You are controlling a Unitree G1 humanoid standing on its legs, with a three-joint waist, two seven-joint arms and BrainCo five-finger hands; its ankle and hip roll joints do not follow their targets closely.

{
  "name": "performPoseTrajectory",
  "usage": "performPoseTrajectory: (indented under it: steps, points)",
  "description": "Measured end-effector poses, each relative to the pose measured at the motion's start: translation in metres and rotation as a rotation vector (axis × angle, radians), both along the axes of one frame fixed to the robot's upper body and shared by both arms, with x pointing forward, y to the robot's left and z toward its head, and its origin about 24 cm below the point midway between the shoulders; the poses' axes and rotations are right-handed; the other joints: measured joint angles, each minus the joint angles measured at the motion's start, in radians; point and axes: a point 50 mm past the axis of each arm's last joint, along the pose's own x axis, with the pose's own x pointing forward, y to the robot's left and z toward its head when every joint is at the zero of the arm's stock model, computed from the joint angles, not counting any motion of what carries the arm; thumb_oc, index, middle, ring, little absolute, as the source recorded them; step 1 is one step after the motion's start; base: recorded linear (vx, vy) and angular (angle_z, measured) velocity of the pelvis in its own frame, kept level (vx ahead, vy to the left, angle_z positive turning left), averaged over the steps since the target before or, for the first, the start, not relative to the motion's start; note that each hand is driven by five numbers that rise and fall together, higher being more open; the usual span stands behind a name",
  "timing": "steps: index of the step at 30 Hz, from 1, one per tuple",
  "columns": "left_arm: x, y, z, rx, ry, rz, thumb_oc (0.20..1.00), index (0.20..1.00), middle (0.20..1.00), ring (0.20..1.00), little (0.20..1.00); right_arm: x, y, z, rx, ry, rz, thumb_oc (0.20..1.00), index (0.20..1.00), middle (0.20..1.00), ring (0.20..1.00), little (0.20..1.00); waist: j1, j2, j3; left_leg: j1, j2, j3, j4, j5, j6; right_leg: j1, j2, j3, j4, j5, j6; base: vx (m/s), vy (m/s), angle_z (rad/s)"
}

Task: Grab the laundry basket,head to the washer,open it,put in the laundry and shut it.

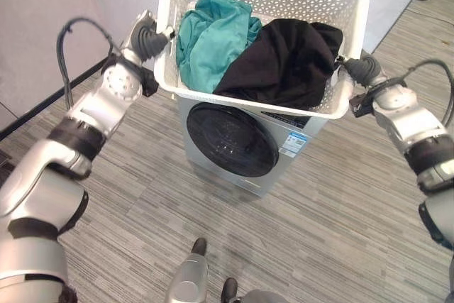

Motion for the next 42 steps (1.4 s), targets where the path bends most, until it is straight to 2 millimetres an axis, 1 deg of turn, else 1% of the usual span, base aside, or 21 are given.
performPoseTrajectory:
  steps: [3,4,5,6,7,8,10,13,15,16,17,18,20,22,25,29,31,32,33,35,42]
  points:
    - [-0.001,0.004,0.014,0.011,-0.013,0.009,0.2,0.2,0.2,0.2,0.2,0.004,0.005,-0.001,0.033,0.006,0.017,0.2,0.2,0.2,0.2,0.2,0.032,-0.002,-0.016,0.002,0.005,-0.009,0.0,-0.01,0.025,0.045,-0.001,0.031,0.005,-0.032,0.039,0.41,0.181,-0.41]
    - [-0.001,0.003,0.014,0.028,-0.005,0.0,0.2,0.2,0.2,0.2,0.2,0.004,-0.001,-0.003,0.04,0.015,-0.002,0.2,0.2,0.2,0.2,0.2,0.031,0.004,-0.045,0.023,0.006,-0.019,-0.012,-0.005,0.037,0.058,-0.002,0.031,0.032,-0.08,0.057,0.37,0.21,-0.06]
    - [-0.001,-0.001,0.013,0.047,0.004,-0.015,0.2,0.2,0.2,0.2,0.2,0.004,-0.003,-0.004,0.05,0.014,-0.01,0.2,0.2,0.2,0.2,0.2,0.031,-0.014,-0.057,0.044,-0.01,0.006,-0.003,0.043,0.108,0.06,-0.023,0.038,0.089,-0.12,0.094,0.32,0.197,-0.04]
    - [0.0,0.0,0.011,0.049,0.01,-0.011,0.2,0.2,0.2,0.2,0.2,0.005,-0.002,-0.006,0.054,0.026,-0.005,0.2,0.2,0.2,0.2,0.2,0.029,-0.036,-0.065,0.049,-0.024,0.021,0.004,0.027,0.102,0.052,-0.044,0.047,0.118,-0.133,0.112,0.28,0.189,-0.22]
    - [0.0,0.002,0.01,0.051,0.015,0.0,0.2,0.2,0.2,0.2,0.2,0.006,-0.001,-0.005,0.057,0.026,0.005,0.2,0.2,0.2,0.2,0.2,0.03,-0.05,-0.071,0.069,-0.037,0.047,0.009,0.022,0.135,0.026,-0.069,0.065,0.205,-0.143,0.162,0.25,0.174,-0.24]
    - [0.0,0.001,0.012,0.05,0.013,0.004,0.2,0.2,0.2,0.2,0.2,0.006,-0.001,-0.003,0.055,0.019,0.004,0.2,0.2,0.2,0.2,0.2,0.023,-0.047,-0.07,0.101,-0.047,0.051,0.003,0.0,0.163,-0.032,-0.084,0.075,0.377,-0.112,0.25,0.24,0.188,-0.26]
    - [0.001,0.002,0.01,0.051,0.023,0.007,0.2,0.2,0.2,0.2,0.2,0.006,-0.001,-0.005,0.075,0.026,0.009,0.2,0.2,0.2,0.2,0.2,0.016,-0.034,-0.058,0.171,-0.053,0.057,-0.007,-0.035,0.19,-0.097,-0.116,0.07,0.573,-0.085,0.302,0.24,0.153,-0.24]
    - [0.003,0.007,0.008,0.064,0.052,0.023,0.2,0.2,0.2,0.2,0.2,0.01,0.006,-0.018,0.087,0.063,0.016,0.2,0.2,0.2,0.2,0.2,-0.003,-0.004,-0.044,0.285,-0.049,0.079,-0.055,-0.057,0.196,-0.132,-0.198,-0.065,0.542,-0.097,0.277,0.26,0.027,-0.26]
    - [0.008,-0.005,0.006,0.091,0.062,0.01,0.2,0.2,0.2,0.2,0.2,0.009,-0.004,-0.029,0.094,0.106,-0.026,0.2,0.2,0.2,0.2,0.2,-0.064,0.008,-0.042,0.324,-0.056,0.012,-0.084,-0.064,0.191,-0.16,-0.177,-0.061,0.362,-0.093,0.252,0.19,-0.032,0.64]
    - [0.009,-0.012,0.004,0.109,0.063,-0.01,0.2,0.2,0.2,0.2,0.2,0.008,-0.013,-0.029,0.097,0.112,-0.062,0.2,0.2,0.2,0.2,0.2,-0.089,0.009,-0.045,0.327,-0.072,-0.011,-0.093,-0.066,0.189,-0.206,-0.165,-0.027,0.258,-0.069,0.255,0.14,-0.025,0.59]
    - [0.009,-0.012,0.004,0.109,0.064,-0.01,0.2,0.2,0.2,0.2,0.2,0.008,-0.013,-0.029,0.097,0.112,-0.062,0.2,0.2,0.2,0.2,0.2,-0.089,0.009,-0.045,0.327,-0.072,-0.011,-0.093,-0.067,0.189,-0.206,-0.165,-0.025,0.253,-0.068,0.255,0.24,-0.004,0.51]
    - [0.011,-0.016,0.0,0.113,0.076,-0.014,0.2,0.2,0.2,0.2,0.2,0.007,-0.017,-0.03,0.087,0.119,-0.075,0.2,0.2,0.2,0.2,0.2,-0.108,0.01,-0.045,0.335,-0.099,-0.036,-0.099,-0.071,0.187,-0.27,-0.154,0.039,0.152,0.006,0.252,0.12,0.021,0.46]
    - [0.016,-0.031,-0.01,0.101,0.105,-0.037,0.2,0.2,0.2,0.2,0.2,0.002,-0.032,-0.027,0.057,0.126,-0.096,0.2,0.2,0.2,0.2,0.2,-0.162,0.013,-0.048,0.347,-0.14,-0.118,-0.1,-0.072,0.186,-0.286,-0.132,0.15,0.106,0.069,0.242,0.11,-0.025,1.2]
    - [0.017,-0.041,-0.016,0.103,0.12,-0.061,0.2,0.2,0.2,0.2,0.2,-0.003,-0.045,-0.023,0.025,0.136,-0.122,0.2,0.2,0.2,0.2,0.2,-0.163,0.012,-0.048,0.364,-0.154,-0.116,-0.105,-0.073,0.185,-0.283,-0.127,0.126,0.099,0.096,0.217,0.06,-0.058,0.91]
    - [0.018,-0.05,-0.019,0.133,0.117,-0.079,0.2,0.2,0.2,0.2,0.2,-0.01,-0.058,-0.017,-0.02,0.135,-0.137,0.2,0.2,0.2,0.2,0.2,-0.163,-0.004,-0.06,0.393,-0.176,-0.119,-0.13,-0.081,0.172,-0.232,-0.117,0.076,0.002,0.262,0.169,0.06,-0.084,0.53]
    - [0.018,-0.048,-0.02,0.148,0.117,-0.059,0.2,0.2,0.2,0.2,0.2,-0.01,-0.056,-0.01,-0.077,0.139,-0.119,0.2,0.2,0.2,0.2,0.2,-0.133,-0.014,-0.069,0.408,-0.169,-0.119,-0.119,-0.101,0.141,-0.14,-0.098,0.061,-0.15,0.316,0.117,0.02,-0.039,-0.08]
    - [0.019,-0.046,-0.024,0.15,0.128,-0.054,0.2,0.2,0.2,0.2,0.2,-0.009,-0.055,-0.012,-0.098,0.15,-0.118,0.2,0.2,0.2,0.2,0.2,-0.13,-0.02,-0.068,0.368,-0.179,-0.116,-0.014,-0.135,0.092,-0.108,-0.103,0.063,-0.182,0.335,0.093,0.01,-0.018,0.01]
    - [0.019,-0.046,-0.026,0.157,0.13,-0.052,0.2,0.2,0.2,0.2,0.2,-0.01,-0.056,-0.013,-0.099,0.155,-0.123,0.2,0.2,0.2,0.2,0.2,-0.13,-0.042,-0.068,0.296,-0.199,-0.118,0.093,-0.181,0.12,-0.1,-0.125,0.084,-0.192,0.337,0.09,0.03,-0.029,0.14]
    - [0.017,-0.048,-0.022,0.161,0.117,-0.066,0.2,0.2,0.2,0.2,0.2,-0.011,-0.06,-0.013,-0.097,0.157,-0.132,0.2,0.2,0.2,0.2,0.2,-0.14,-0.046,-0.069,0.276,-0.116,-0.127,0.004,-0.19,0.146,-0.102,-0.11,0.087,-0.193,0.326,0.096,0.04,-0.036,0.21]
    - [0.016,-0.049,-0.021,0.163,0.1,-0.08,0.2,0.2,0.2,0.2,0.2,-0.012,-0.06,-0.013,-0.101,0.16,-0.131,0.2,0.2,0.2,0.2,0.2,-0.14,-0.056,-0.072,0.294,-0.046,-0.094,-0.104,-0.113,0.108,-0.101,-0.092,0.084,-0.193,0.305,0.116,0.03,-0.01,0.01]
    - [0.012,-0.062,-0.018,0.231,0.069,-0.134,0.2,0.2,0.2,0.2,0.2,-0.026,-0.084,-0.016,-0.158,0.204,-0.14,0.2,0.2,0.2,0.2,0.2,-0.173,-0.054,-0.072,0.313,-0.057,-0.114,-0.132,-0.105,0.118,-0.094,-0.107,0.062,-0.193,0.299,0.128,0.02,-0.002,0.06]
